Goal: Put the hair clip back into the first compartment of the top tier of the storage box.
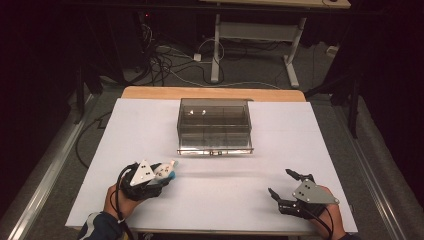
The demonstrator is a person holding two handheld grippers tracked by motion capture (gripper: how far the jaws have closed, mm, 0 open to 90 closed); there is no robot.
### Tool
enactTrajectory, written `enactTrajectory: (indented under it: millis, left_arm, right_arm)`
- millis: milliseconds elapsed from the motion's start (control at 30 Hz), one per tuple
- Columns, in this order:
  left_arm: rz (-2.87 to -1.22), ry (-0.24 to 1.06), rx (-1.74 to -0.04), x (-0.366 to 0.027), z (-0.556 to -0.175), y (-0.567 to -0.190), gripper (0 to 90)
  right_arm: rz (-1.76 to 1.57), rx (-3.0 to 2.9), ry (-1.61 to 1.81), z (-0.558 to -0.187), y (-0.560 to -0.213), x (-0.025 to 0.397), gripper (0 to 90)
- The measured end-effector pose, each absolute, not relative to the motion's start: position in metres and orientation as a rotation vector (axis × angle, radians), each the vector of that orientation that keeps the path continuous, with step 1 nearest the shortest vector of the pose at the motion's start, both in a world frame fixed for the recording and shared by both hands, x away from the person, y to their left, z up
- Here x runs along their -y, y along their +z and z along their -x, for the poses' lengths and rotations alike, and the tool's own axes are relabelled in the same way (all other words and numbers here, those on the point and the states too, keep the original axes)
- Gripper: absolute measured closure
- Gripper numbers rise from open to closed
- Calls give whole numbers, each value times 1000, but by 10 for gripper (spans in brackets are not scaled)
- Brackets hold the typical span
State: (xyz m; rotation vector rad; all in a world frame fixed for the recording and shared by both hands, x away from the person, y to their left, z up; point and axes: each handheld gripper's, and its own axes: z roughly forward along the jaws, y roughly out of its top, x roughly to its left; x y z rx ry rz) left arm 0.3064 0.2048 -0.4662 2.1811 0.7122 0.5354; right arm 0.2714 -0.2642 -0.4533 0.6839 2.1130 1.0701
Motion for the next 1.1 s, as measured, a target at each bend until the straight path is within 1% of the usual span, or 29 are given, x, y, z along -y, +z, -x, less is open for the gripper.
enactTrajectory:
  millis: [733, 1100]
  left_arm:
    - [-2109, 599, -710, -212, -301, -452, 434]
    - [-2089, 610, -709, -214, -299, -446, 436]
  right_arm:
    - [-683, -2113, 1069, -272, -453, 264, 227]
    - [-684, -2114, 1068, -271, -453, 263, 227]
